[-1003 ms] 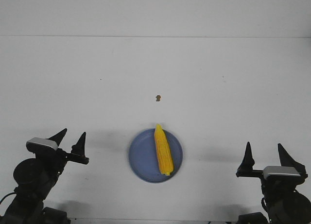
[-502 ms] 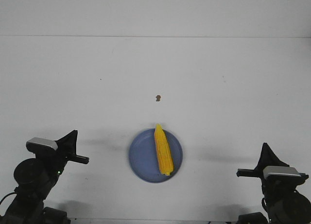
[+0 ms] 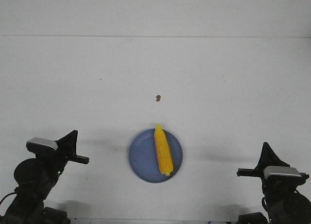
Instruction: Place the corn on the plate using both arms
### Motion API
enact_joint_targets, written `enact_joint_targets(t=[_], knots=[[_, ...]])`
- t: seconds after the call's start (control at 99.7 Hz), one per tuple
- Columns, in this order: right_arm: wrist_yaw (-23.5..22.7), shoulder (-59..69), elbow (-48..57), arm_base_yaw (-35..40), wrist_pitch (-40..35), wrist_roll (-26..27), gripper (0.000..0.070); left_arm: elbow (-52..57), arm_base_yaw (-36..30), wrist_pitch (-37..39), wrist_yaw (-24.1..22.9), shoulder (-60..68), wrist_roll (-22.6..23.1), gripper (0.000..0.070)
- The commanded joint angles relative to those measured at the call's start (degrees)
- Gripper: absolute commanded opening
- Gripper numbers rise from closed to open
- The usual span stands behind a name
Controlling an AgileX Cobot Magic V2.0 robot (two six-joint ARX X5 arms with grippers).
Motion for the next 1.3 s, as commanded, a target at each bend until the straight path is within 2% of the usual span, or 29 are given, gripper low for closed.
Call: enact_joint_targets(t=[0.0,0.1,0.161,0.241,0.421,0.502,0.722,1.294], knots=[[0.07,0.11,0.28,0.02,0.66,0.15,0.0000,0.35,-0.15,0.61,-0.20,-0.39,-0.15,0.0012],[0.07,0.11,0.28,0.02,0.66,0.15,0.0000,0.35,-0.11,0.57,-0.20,-1.36,-0.02,0.0012],[0.07,0.11,0.28,0.02,0.66,0.15,0.0000,0.17,0.26,0.83,-0.24,-2.62,2.56,0.0012],[0.07,0.11,0.28,0.02,0.66,0.15,0.0000,-1.73,0.94,2.32,-0.24,-4.59,2.78,0.0012],[0.07,0.11,0.28,0.02,0.66,0.15,0.0000,-14.01,2.69,17.11,-0.20,-11.23,2.84,0.0012],[0.07,0.11,0.28,0.02,0.66,0.15,0.0000,-19.32,2.71,21.00,-0.17,-14.82,2.69,0.0012],[0.07,0.11,0.28,0.02,0.66,0.15,0.0000,-28.30,2.93,21.51,-0.17,-24.65,2.71,0.0012],[0.07,-0.07,0.31,0.02,0.66,0.15,0.0000,-31.91,5.90,23.43,-0.17,-24.33,2.95,0.0012]])
